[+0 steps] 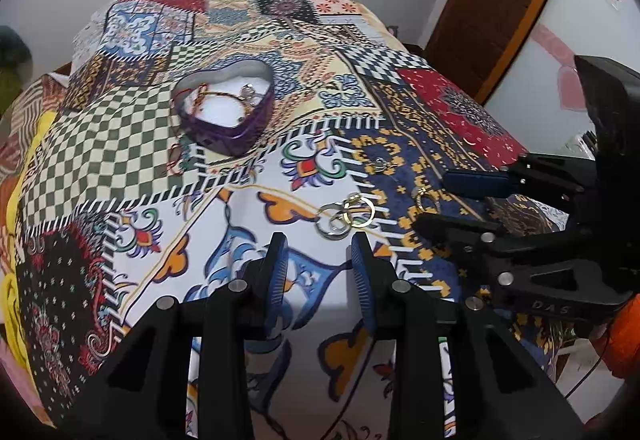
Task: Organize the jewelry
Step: 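Grasp a gold ring with the right tool while the left tool grasps a silver ring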
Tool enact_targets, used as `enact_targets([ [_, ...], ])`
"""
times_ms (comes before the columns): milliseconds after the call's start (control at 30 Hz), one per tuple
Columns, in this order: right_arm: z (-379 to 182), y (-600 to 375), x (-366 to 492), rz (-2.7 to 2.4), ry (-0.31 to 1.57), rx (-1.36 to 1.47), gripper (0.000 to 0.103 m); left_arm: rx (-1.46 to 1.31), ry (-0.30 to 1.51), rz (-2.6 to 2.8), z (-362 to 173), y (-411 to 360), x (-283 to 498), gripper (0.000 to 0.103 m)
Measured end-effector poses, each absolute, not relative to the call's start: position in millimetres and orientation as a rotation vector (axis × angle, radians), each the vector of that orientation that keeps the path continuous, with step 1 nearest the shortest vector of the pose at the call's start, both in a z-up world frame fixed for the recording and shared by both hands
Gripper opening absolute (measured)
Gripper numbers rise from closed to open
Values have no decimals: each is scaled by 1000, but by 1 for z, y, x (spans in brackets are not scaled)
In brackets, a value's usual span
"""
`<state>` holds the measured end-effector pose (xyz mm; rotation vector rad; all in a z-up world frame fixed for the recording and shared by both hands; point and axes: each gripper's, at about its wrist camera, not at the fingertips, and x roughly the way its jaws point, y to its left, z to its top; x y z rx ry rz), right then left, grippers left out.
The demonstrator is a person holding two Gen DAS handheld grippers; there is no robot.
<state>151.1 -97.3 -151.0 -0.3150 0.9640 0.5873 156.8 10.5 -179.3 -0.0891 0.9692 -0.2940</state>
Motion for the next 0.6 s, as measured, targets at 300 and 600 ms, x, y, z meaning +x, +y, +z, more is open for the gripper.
enact_targets([
  [300, -155, -96, 150, 600, 939, -317, 42, -76, 958, -309, -185, 2, 168, 32],
  [600, -156, -93, 153, 612, 914, -301, 24, -82, 933, -324, -188, -2, 173, 32],
])
